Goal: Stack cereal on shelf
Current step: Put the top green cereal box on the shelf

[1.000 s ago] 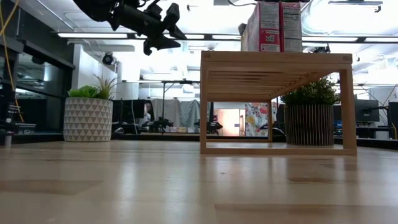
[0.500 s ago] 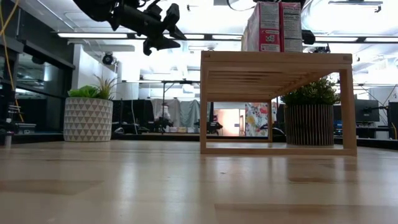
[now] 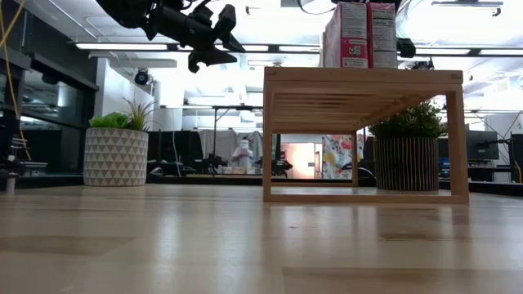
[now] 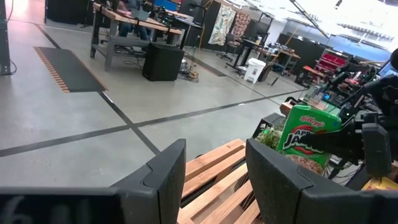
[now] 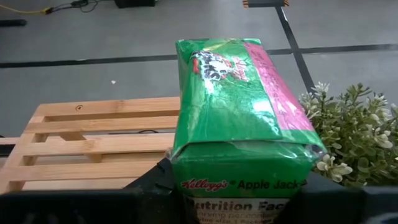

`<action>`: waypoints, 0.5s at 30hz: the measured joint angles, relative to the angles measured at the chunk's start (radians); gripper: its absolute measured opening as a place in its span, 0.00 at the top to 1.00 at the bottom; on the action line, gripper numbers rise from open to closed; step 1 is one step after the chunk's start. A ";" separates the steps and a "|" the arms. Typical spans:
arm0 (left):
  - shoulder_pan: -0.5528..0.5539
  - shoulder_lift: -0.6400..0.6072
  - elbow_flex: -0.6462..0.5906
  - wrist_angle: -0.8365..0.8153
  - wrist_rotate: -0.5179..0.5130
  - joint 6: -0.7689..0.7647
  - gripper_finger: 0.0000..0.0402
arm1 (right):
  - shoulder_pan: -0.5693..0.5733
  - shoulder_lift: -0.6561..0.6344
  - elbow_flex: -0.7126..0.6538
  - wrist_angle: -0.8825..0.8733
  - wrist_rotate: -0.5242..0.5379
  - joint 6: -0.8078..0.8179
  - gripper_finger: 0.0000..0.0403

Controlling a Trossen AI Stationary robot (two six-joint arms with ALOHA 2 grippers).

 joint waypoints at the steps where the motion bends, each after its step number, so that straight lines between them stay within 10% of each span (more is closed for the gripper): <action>1: 0.000 0.000 0.000 0.000 0.000 0.000 0.61 | 0.000 0.000 0.000 0.000 0.000 -0.001 0.69; 15: 0.000 0.000 0.000 0.000 0.000 -0.015 0.61 | 0.000 0.000 0.000 0.000 -0.003 -0.004 0.69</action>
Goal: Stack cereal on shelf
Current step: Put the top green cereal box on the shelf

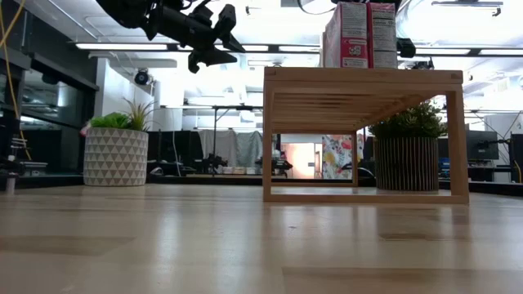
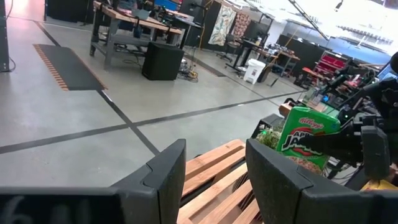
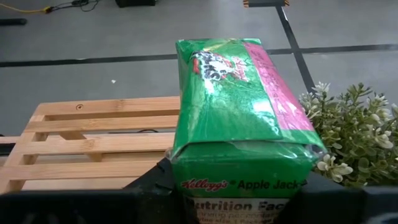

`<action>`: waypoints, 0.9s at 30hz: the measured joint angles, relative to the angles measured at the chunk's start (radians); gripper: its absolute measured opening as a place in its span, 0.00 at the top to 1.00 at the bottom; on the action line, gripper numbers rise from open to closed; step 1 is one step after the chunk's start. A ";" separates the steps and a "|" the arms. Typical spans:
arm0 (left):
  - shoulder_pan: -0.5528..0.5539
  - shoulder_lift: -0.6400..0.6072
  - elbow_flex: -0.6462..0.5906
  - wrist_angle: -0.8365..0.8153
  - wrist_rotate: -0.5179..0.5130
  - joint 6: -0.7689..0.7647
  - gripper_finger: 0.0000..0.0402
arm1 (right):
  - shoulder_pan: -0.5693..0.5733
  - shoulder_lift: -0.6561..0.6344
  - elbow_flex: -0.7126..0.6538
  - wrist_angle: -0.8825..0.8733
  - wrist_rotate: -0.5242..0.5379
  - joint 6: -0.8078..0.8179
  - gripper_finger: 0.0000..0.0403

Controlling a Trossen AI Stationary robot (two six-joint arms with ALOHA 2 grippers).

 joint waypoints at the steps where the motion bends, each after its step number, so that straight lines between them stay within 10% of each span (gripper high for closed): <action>1: 0.000 0.000 0.000 0.000 0.000 -0.002 0.61 | 0.000 0.000 0.000 0.000 0.000 0.000 0.69; 27: 0.000 0.000 0.000 0.000 0.000 -0.002 0.61 | 0.000 0.000 0.000 0.000 -0.024 0.000 0.69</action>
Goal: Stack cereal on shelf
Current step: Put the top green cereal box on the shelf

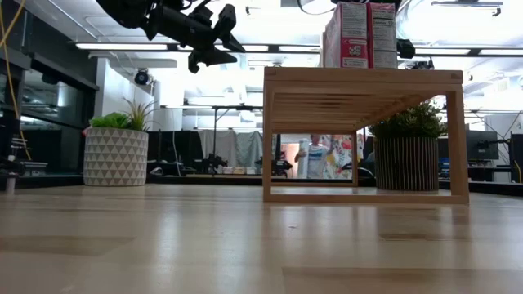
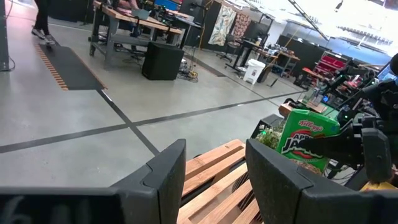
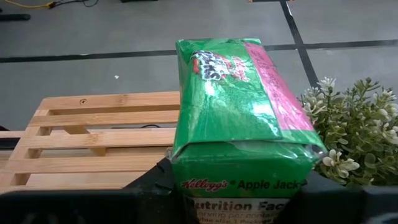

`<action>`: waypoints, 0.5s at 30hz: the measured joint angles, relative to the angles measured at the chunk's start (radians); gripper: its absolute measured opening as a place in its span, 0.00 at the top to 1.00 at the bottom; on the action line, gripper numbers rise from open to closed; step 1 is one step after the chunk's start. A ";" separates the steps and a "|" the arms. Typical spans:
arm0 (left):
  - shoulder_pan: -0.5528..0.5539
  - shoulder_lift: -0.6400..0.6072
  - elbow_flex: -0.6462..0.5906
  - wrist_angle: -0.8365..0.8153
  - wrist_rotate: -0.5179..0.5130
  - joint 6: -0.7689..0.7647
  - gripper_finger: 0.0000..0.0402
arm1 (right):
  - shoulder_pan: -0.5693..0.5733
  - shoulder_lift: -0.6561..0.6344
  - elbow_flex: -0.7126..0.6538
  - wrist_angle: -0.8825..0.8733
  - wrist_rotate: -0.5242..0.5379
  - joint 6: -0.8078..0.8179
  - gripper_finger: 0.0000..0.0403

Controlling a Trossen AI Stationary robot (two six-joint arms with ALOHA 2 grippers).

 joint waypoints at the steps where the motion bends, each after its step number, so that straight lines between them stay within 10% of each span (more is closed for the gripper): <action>1: 0.000 0.000 0.000 0.000 0.000 0.000 0.61 | 0.000 0.000 0.000 0.000 0.000 0.000 0.69; 15: 0.000 0.000 0.000 0.000 0.000 0.013 0.61 | 0.000 0.004 0.000 -0.001 -0.017 0.012 0.57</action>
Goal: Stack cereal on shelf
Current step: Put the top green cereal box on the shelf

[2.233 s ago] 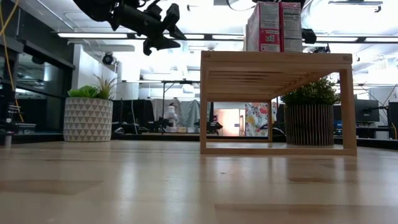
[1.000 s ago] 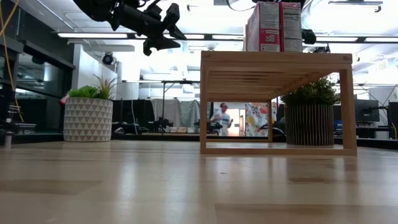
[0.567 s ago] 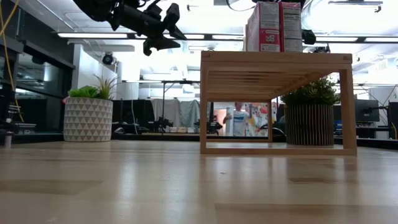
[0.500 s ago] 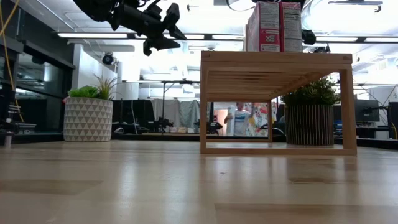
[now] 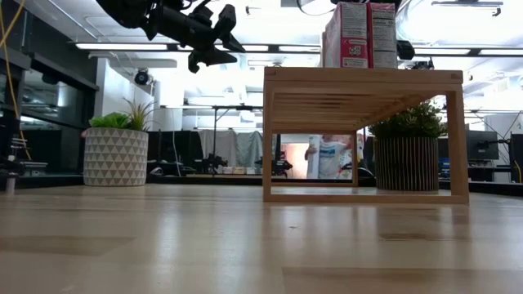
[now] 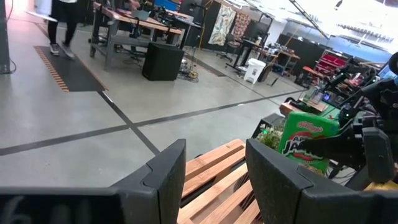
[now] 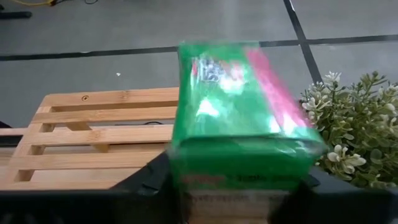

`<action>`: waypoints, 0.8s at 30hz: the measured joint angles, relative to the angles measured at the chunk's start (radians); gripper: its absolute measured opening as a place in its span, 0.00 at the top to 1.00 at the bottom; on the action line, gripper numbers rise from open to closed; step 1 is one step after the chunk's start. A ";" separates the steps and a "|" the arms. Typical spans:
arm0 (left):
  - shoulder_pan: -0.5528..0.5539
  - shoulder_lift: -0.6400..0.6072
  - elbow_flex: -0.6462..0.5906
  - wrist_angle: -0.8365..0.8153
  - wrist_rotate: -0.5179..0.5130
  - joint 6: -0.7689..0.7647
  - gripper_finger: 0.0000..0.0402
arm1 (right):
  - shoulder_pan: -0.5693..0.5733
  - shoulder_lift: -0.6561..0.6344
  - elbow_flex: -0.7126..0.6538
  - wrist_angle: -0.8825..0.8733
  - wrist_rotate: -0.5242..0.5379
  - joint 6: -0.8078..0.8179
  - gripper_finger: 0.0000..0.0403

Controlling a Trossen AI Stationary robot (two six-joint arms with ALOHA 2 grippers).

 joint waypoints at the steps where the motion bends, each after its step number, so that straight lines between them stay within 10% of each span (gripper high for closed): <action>1: 0.000 0.000 0.000 0.000 0.000 0.002 0.61 | 0.000 0.002 0.000 0.000 0.001 0.010 0.55; 24: 0.001 0.000 0.000 0.000 -0.027 0.016 0.61 | 0.000 -0.027 0.000 0.009 -0.010 -0.017 0.41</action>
